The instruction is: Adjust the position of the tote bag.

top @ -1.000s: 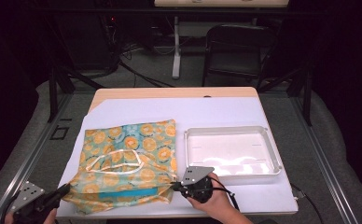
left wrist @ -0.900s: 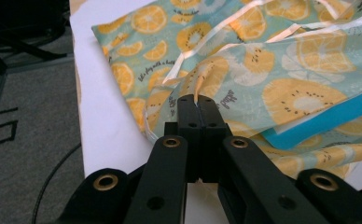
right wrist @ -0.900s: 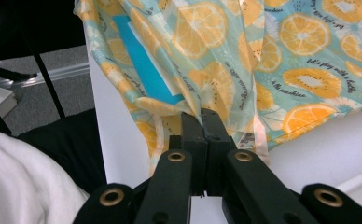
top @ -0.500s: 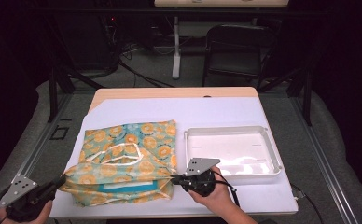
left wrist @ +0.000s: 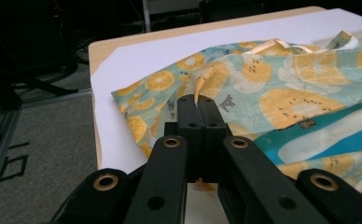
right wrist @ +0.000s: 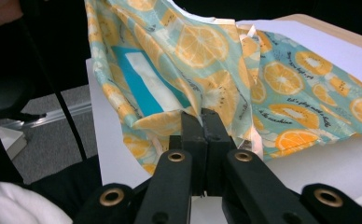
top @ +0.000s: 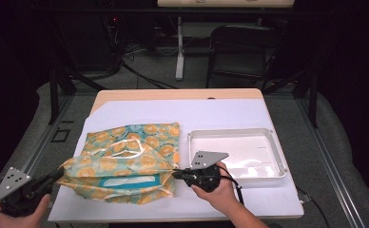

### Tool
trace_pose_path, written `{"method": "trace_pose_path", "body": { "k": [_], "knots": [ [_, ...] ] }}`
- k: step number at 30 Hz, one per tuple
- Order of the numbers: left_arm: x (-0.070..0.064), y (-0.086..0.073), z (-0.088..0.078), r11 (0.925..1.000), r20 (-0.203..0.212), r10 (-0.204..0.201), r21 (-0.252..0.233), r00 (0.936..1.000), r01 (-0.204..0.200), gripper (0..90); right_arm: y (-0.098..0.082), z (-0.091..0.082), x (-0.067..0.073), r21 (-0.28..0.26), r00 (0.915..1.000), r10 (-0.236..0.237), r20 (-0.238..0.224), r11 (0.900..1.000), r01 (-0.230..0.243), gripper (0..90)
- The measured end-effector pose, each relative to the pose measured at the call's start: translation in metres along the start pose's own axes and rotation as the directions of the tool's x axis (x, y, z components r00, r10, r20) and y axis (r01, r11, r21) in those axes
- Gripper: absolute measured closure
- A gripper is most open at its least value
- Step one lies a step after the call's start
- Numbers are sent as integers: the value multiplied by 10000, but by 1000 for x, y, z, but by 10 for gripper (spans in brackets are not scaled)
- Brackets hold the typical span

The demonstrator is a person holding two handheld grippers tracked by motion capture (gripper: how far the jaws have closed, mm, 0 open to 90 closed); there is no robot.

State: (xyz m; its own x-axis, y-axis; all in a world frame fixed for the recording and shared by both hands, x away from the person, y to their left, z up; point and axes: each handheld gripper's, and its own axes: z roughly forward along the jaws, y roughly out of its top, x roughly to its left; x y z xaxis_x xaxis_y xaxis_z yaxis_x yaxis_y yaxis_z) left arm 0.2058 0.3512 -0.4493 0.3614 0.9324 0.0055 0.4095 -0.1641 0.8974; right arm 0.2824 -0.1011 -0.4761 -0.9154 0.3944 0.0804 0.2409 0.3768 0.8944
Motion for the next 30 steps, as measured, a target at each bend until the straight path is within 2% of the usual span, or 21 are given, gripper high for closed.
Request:
{"method": "trace_pose_path", "body": {
  "k": [7, 16, 18, 23, 30],
  "knots": [
    [2, 11, -2, 9999, -69, 114, -91, 9999, -114, 900, 12, -4, -3, -176, 9999, 18, 108, 9998, -16, 900],
    [7, 38, -7, 9984, -342, 477, -291, 9983, -487, 900, 42, -7, -7, -185, 9980, -497, 380, 9986, 504, 900],
    [8, 44, -8, 9979, -392, 541, -340, 9978, -554, 900, 52, -9, -8, -202, 9960, -742, 495, 9970, 753, 900],
    [13, 55, -8, 9973, -378, 499, -515, 9980, -518, 900, 60, -10, -14, -358, 9969, -589, 526, 9975, 608, 900],
    [16, 71, -8, 9959, -449, 714, -529, 9964, -737, 900, 72, -14, -24, -535, 9972, -413, 631, 9976, 447, 900]
  ]
}}
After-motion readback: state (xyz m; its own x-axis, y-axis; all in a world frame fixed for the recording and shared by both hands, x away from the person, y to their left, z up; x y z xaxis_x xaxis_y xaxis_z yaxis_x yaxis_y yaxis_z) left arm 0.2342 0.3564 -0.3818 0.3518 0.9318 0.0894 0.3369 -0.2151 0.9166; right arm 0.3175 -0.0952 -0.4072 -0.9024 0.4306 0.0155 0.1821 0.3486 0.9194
